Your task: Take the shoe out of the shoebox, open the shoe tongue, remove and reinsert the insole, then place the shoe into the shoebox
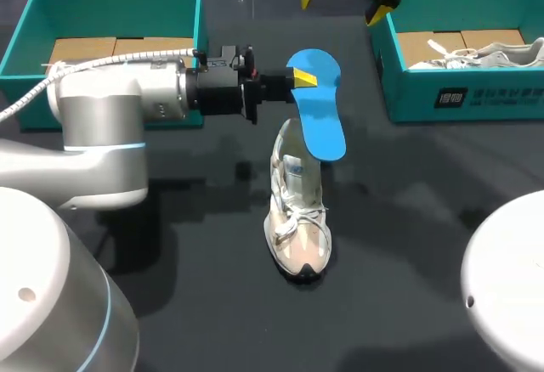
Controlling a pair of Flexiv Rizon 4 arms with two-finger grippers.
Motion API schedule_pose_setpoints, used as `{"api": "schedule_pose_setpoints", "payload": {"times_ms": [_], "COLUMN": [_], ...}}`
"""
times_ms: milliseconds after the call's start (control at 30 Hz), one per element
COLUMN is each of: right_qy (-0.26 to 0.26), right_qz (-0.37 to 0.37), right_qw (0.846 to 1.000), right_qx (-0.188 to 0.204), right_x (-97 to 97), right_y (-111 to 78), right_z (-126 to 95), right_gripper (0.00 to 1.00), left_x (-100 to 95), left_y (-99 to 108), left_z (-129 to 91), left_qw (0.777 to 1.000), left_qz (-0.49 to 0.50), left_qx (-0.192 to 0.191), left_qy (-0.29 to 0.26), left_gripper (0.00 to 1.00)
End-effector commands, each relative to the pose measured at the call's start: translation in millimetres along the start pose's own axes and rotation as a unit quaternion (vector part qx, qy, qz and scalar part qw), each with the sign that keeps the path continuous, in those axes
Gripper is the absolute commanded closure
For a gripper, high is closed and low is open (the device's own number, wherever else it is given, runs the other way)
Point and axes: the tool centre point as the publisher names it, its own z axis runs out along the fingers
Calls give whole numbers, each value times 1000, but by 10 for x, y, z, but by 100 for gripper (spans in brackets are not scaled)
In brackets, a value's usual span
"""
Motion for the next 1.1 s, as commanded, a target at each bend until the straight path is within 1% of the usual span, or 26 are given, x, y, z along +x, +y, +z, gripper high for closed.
{"api": "schedule_pose_setpoints", "payload": {"times_ms": [33,200,300,333,400,467,500,533,567,600,633,767,933,1100], "right_qy": [-187,-180,-166,-154,-113,-62,-37,-10,2,17,31,60,114,155], "right_qz": [-1,-3,-8,-11,-19,-22,-28,-17,-32,-33,-23,-31,-12,-5], "right_qw": [982,984,986,988,993,997,997,998,997,997,997,995,991,984], "right_qx": [-2,-8,-21,-28,-42,-44,-57,-60,-65,-72,-70,-75,-75,-86], "right_x": [130,158,156,142,72,-35,-80,-132,-156,-177,-206,-262,-367,-448], "right_y": [3,-13,-27,-33,-41,-28,-31,-27,-23,-29,-25,-10,-5,-38], "right_z": [33,122,145,150,149,148,147,138,140,137,131,131,156,175], "right_gripper": [0,0,0,0,0,0,0,0,0,0,0,0,0,0], "left_x": [-4,-4,-4,-4,-4,-4,-4,-4,-4,-4,-4,-4,-4,-4], "left_y": [11,11,11,11,11,11,11,11,11,11,11,11,11,11], "left_z": [0,0,0,0,0,0,0,0,0,0,0,0,0,0], "left_qw": [1000,1000,1000,1000,1000,1000,1000,1000,1000,1000,1000,1000,1000,1000], "left_qz": [0,0,0,0,0,0,0,0,0,0,0,0,0,0], "left_qx": [1,1,1,1,1,1,1,1,1,1,1,1,1,1], "left_qy": [0,0,0,0,0,0,0,0,0,0,0,0,0,0], "left_gripper": [100,100,100,100,100,100,100,100,100,100,100,100,100,100]}}
